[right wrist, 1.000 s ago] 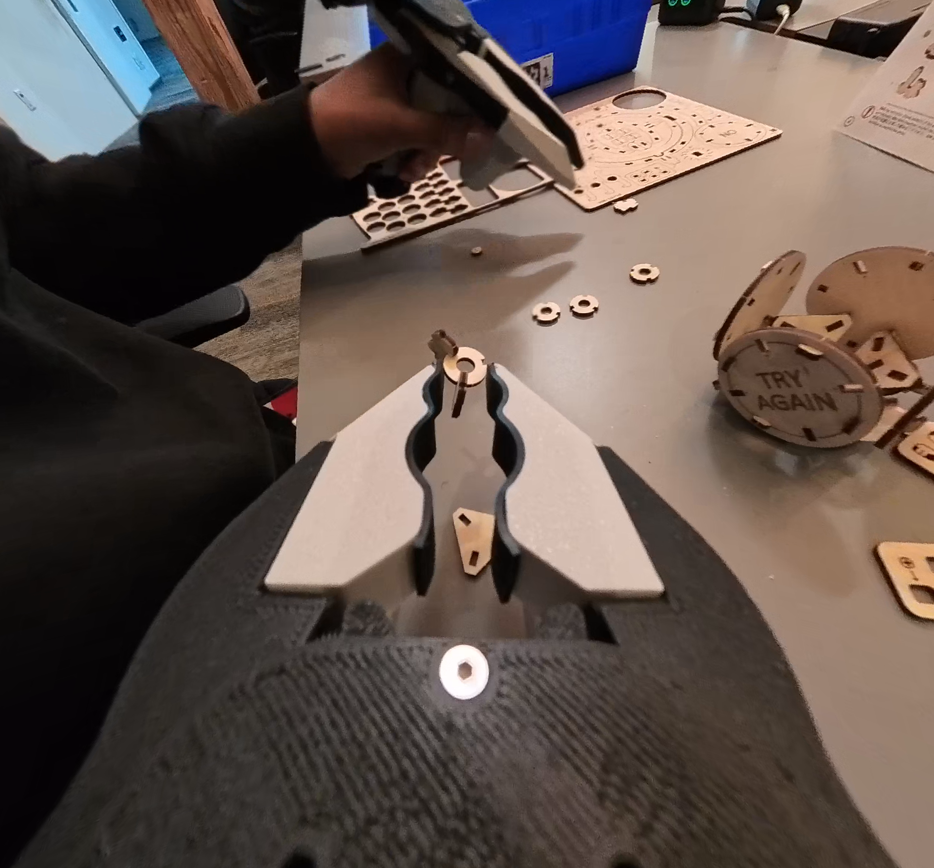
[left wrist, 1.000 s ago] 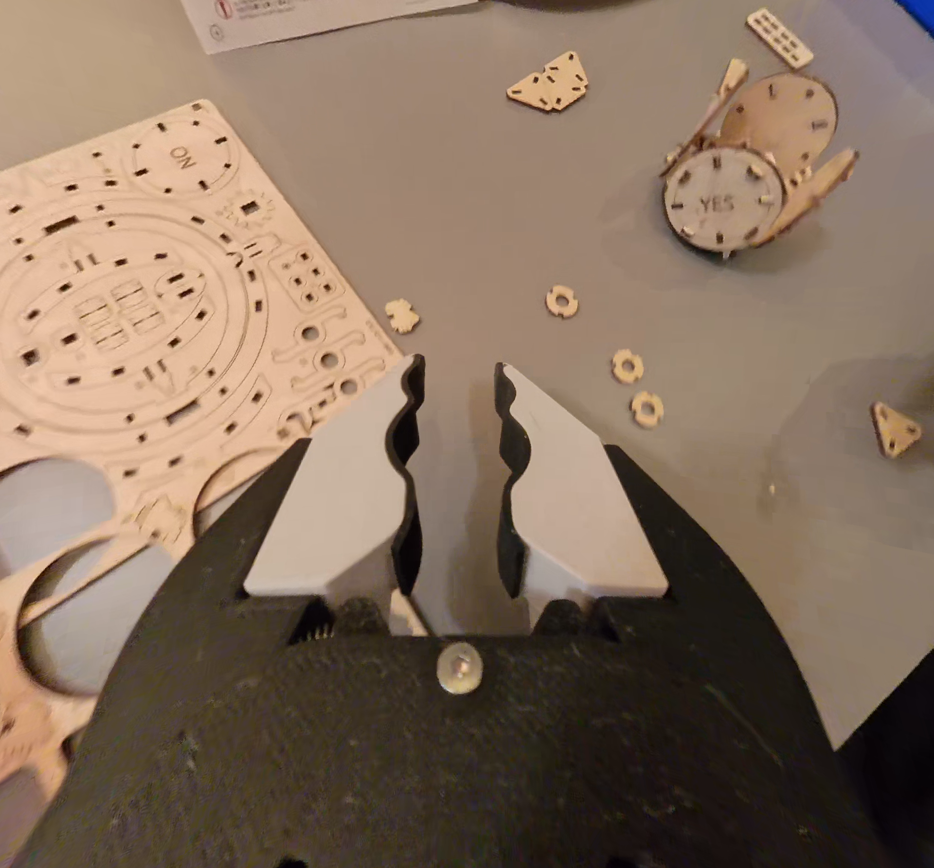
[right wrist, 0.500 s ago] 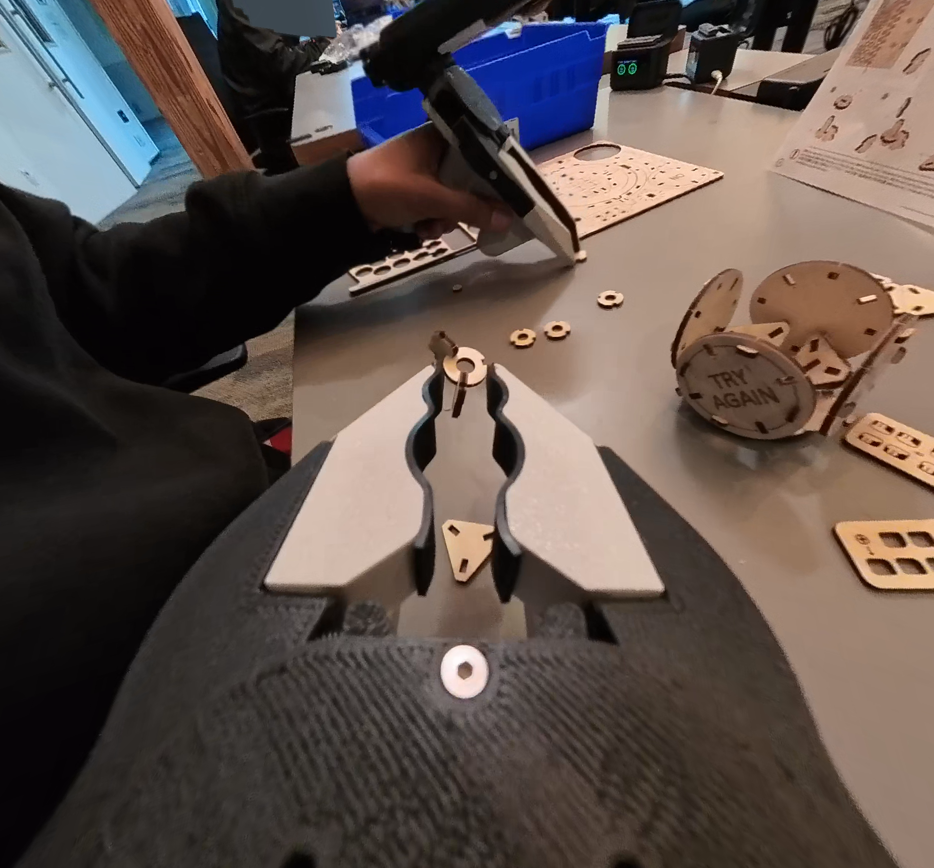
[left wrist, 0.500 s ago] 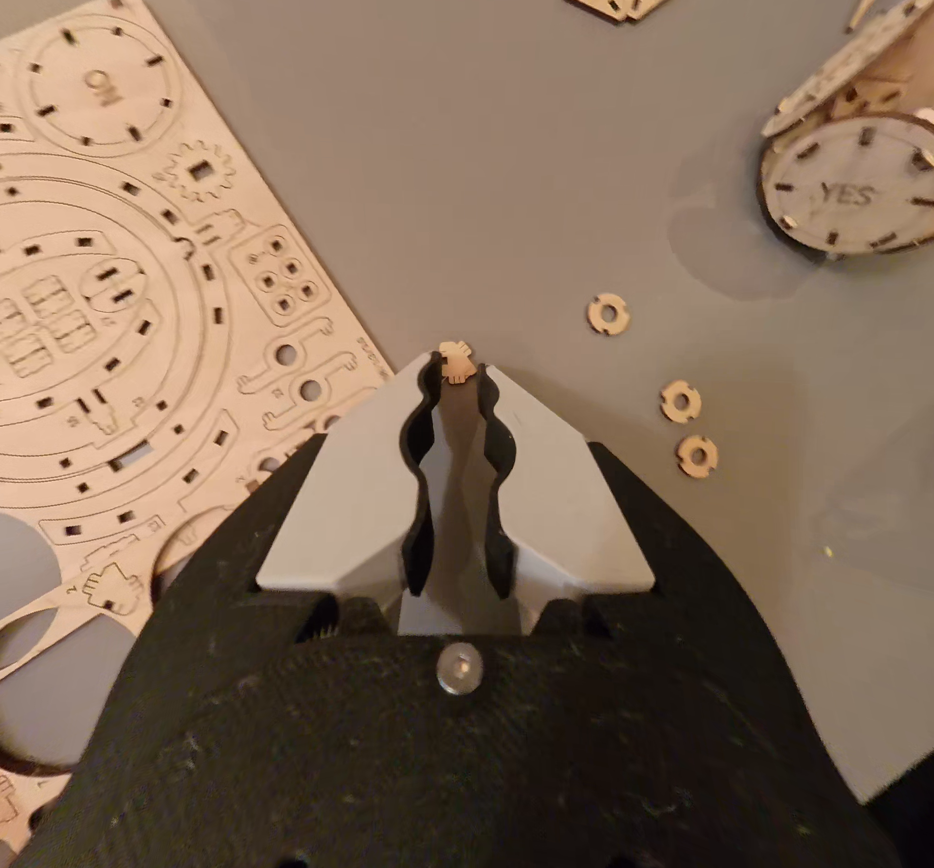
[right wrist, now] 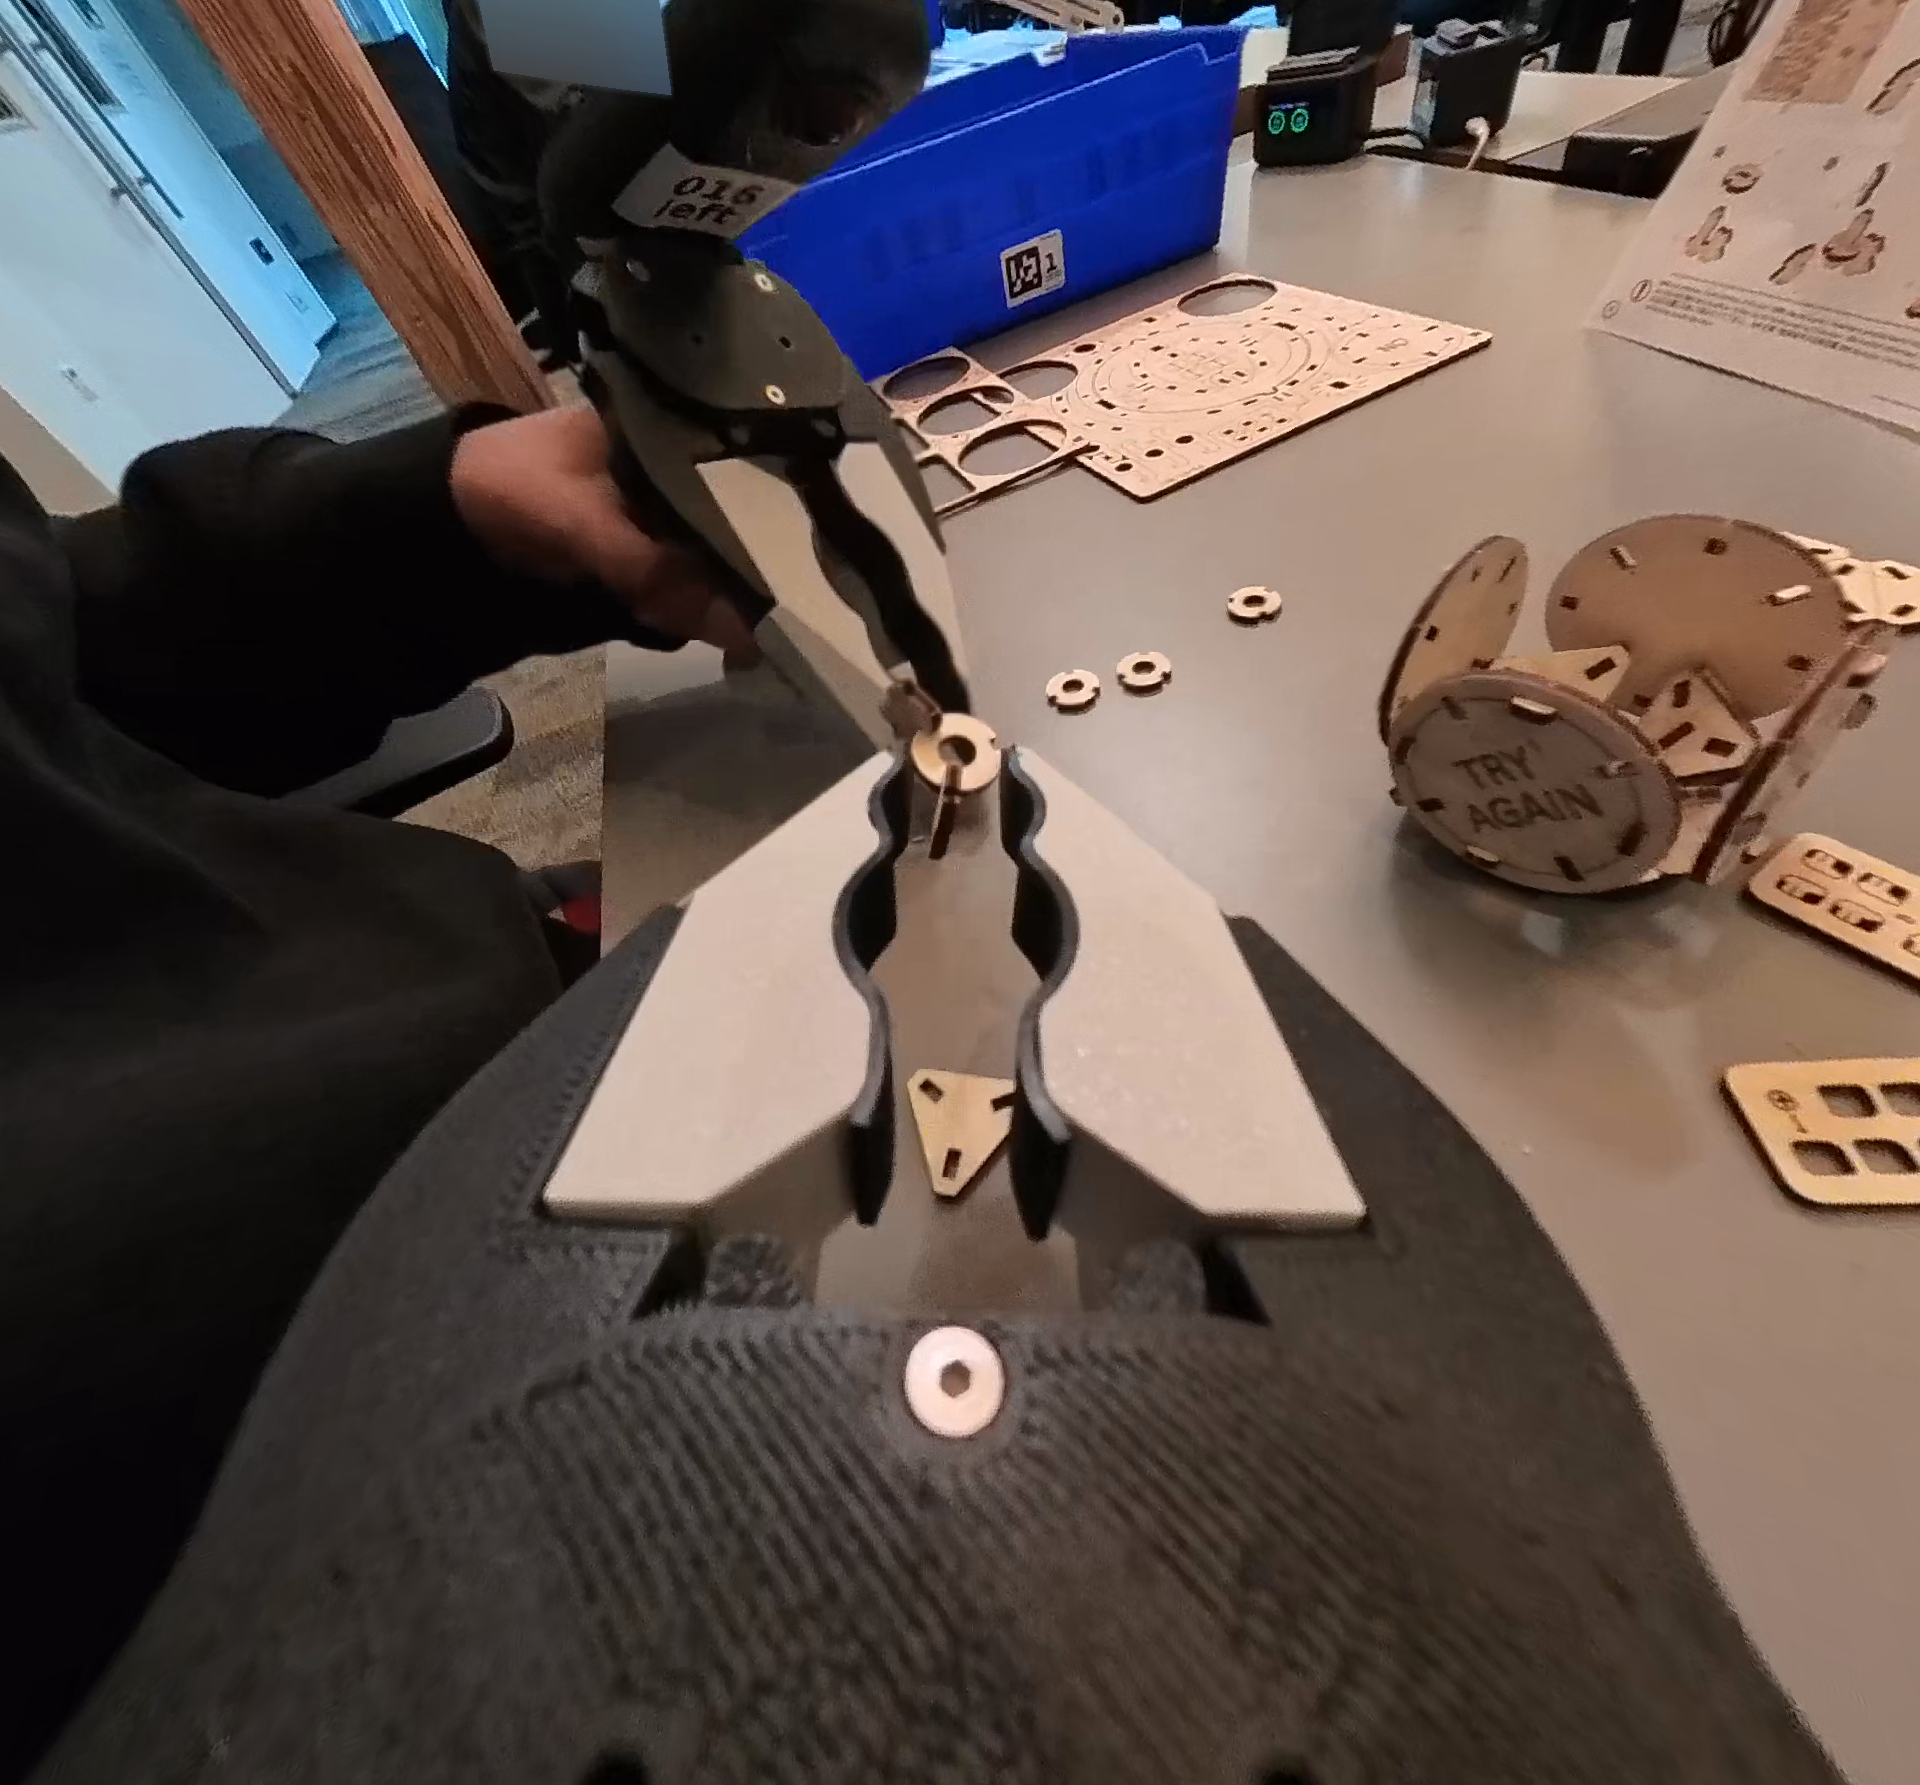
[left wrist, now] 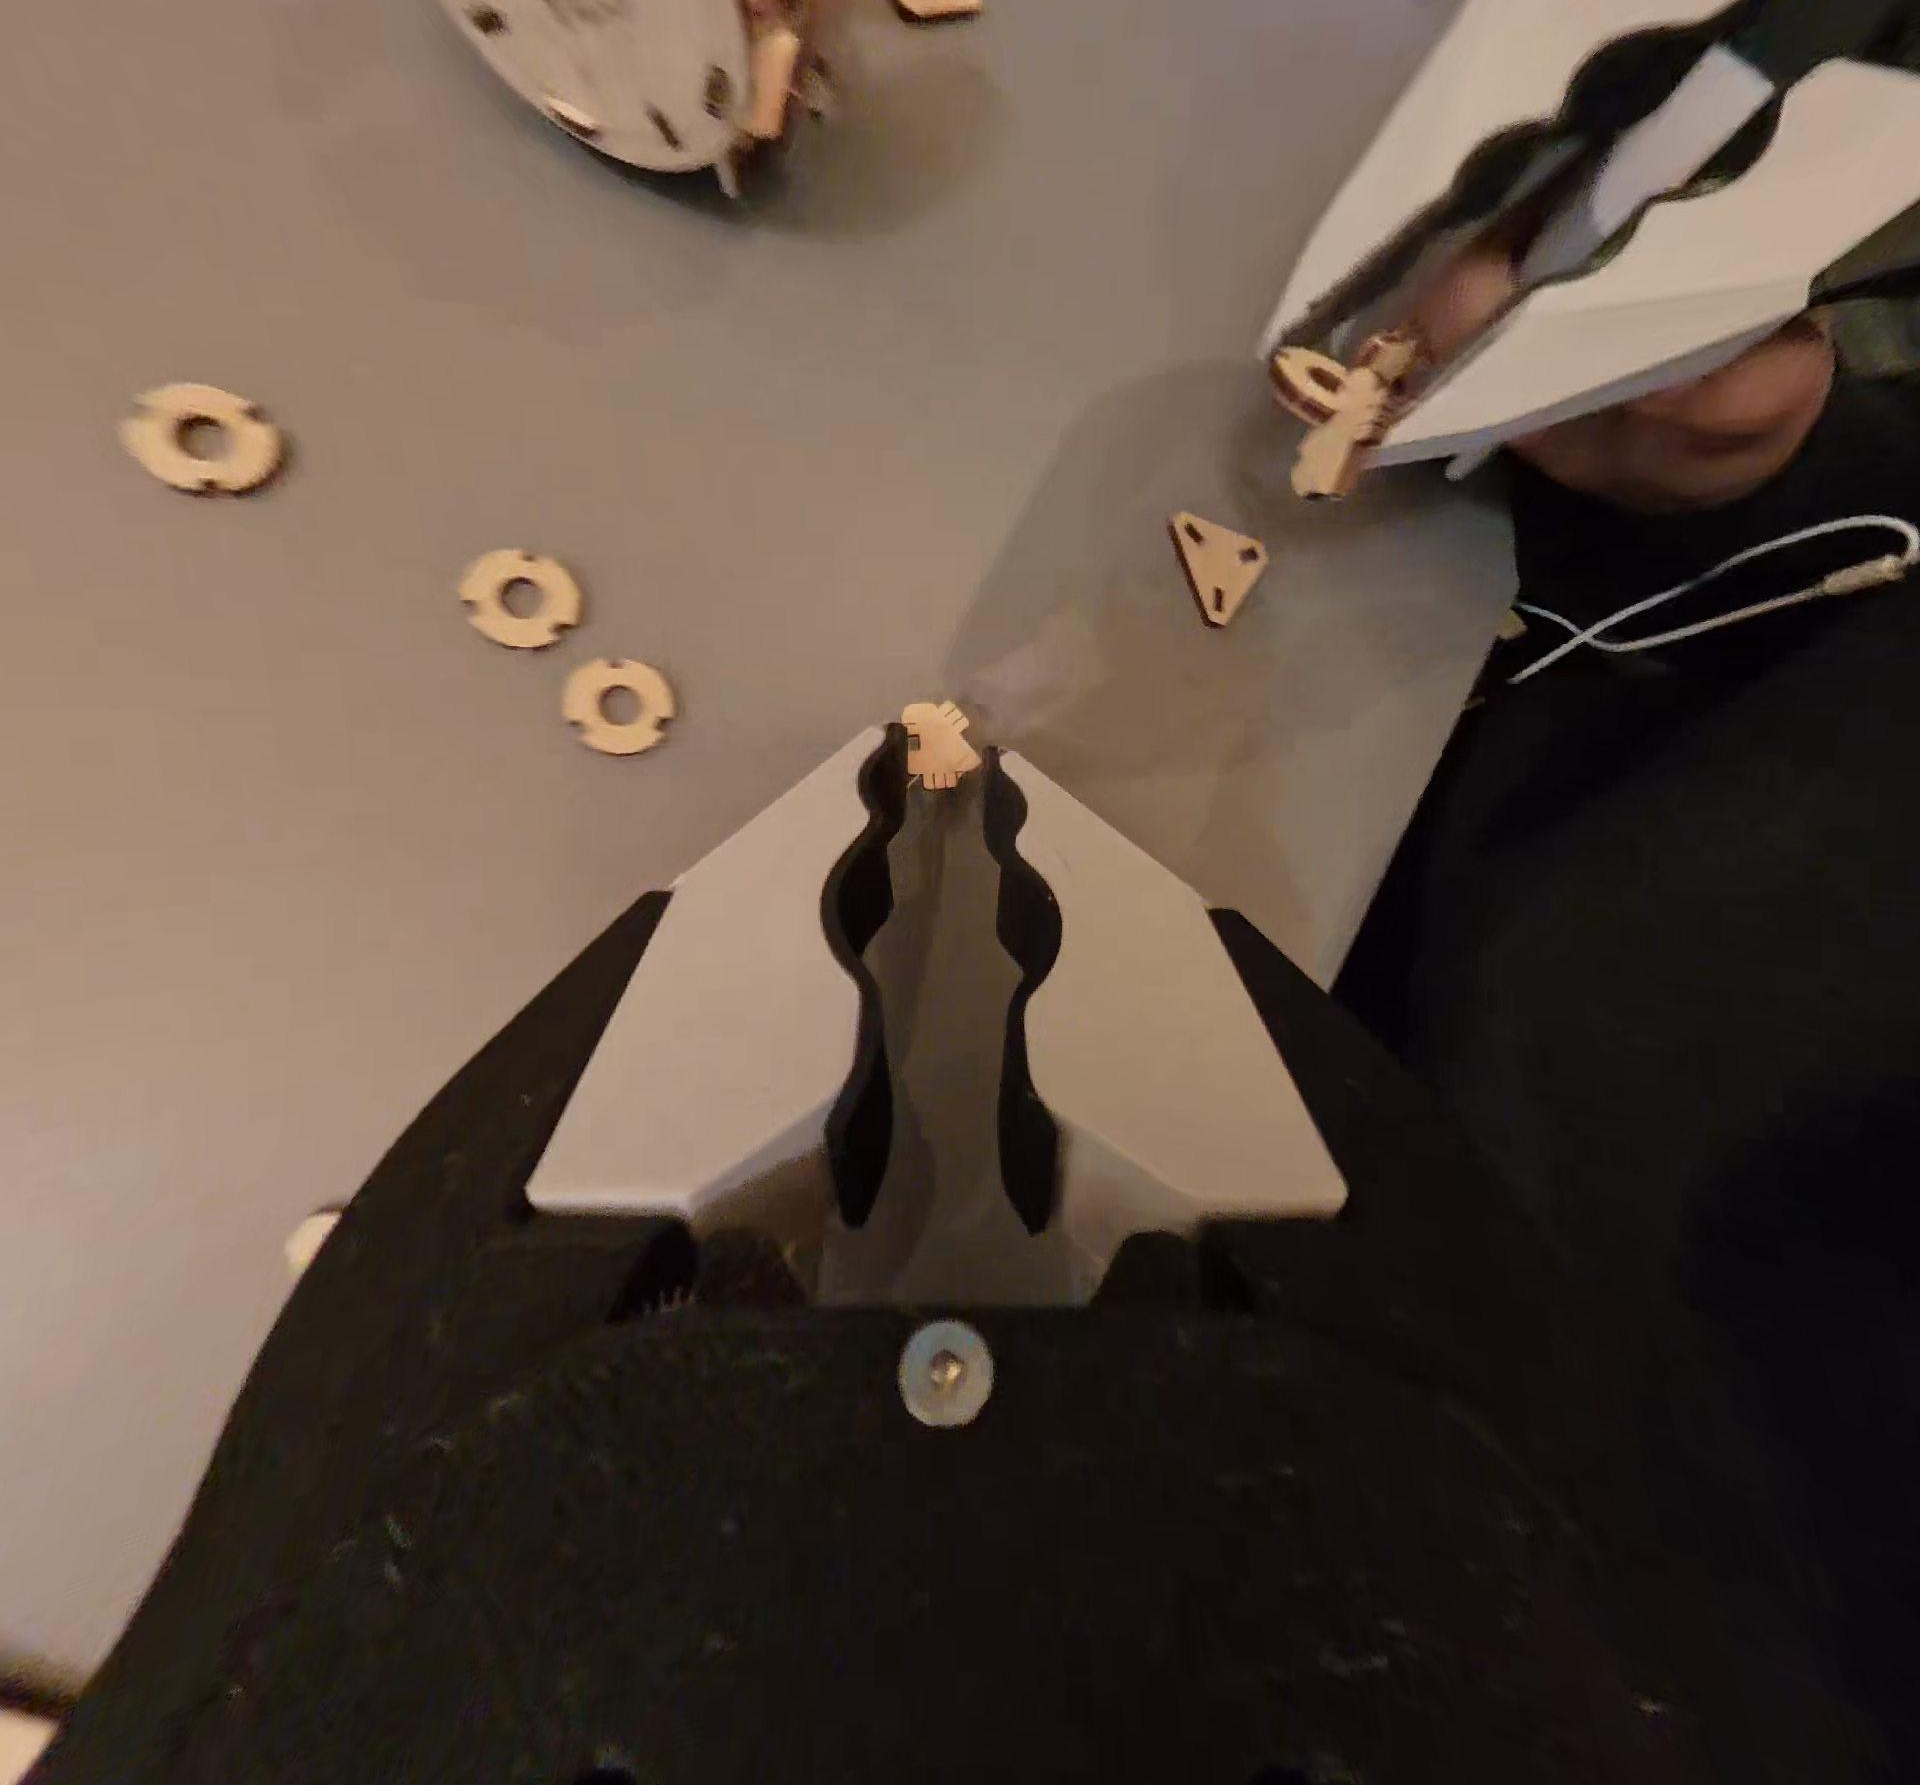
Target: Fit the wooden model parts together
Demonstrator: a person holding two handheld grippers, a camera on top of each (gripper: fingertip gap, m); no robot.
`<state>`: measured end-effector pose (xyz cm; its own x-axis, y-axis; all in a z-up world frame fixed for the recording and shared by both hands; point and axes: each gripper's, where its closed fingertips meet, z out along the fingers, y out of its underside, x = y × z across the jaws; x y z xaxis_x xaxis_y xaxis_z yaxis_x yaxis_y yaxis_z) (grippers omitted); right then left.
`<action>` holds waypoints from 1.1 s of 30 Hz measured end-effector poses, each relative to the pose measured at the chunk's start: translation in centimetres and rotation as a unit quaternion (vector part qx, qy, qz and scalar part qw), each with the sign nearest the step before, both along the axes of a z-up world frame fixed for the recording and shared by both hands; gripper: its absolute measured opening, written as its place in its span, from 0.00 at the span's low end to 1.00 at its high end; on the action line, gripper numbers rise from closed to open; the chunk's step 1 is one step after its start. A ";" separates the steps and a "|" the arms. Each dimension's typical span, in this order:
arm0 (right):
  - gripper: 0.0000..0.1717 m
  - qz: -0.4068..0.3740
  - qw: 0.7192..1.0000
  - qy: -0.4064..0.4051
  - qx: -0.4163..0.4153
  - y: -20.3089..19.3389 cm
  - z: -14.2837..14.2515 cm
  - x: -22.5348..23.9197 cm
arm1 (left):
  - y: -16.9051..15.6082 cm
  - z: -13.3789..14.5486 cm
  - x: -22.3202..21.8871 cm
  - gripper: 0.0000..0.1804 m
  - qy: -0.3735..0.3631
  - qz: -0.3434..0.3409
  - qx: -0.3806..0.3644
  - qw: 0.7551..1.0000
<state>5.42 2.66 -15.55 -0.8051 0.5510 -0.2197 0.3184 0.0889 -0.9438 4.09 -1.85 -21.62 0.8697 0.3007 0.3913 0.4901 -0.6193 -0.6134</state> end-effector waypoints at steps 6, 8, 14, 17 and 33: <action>0.09 -0.006 1.000 0.005 0.001 0.1 0.1 0.0 | 0.8 -0.6 1.5 0.07 -0.007 -0.023 0.008 1.000; 0.08 -0.007 1.000 0.006 -0.001 0.1 0.1 -0.1 | 0.9 -0.7 1.6 0.07 -0.005 -0.024 0.009 1.000; 0.08 -0.008 1.000 0.006 -0.003 0.2 0.2 -0.1 | 0.5 -0.8 2.0 0.09 0.013 -0.029 -0.001 0.999; 0.08 -0.010 1.000 0.006 -0.009 0.3 0.3 -0.1 | 0.2 -0.8 2.0 0.09 0.028 -0.026 -0.009 0.999; 0.09 -0.013 1.000 0.010 -0.014 0.5 0.5 -0.1 | -1.4 -0.6 -1.2 0.09 0.106 0.044 -0.043 0.992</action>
<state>5.28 3.12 -15.01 -0.7947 0.5659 -0.2195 0.3010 0.0535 -0.9521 2.94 -3.22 -22.25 0.8985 0.4043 0.1710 0.4101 -0.6342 -0.6554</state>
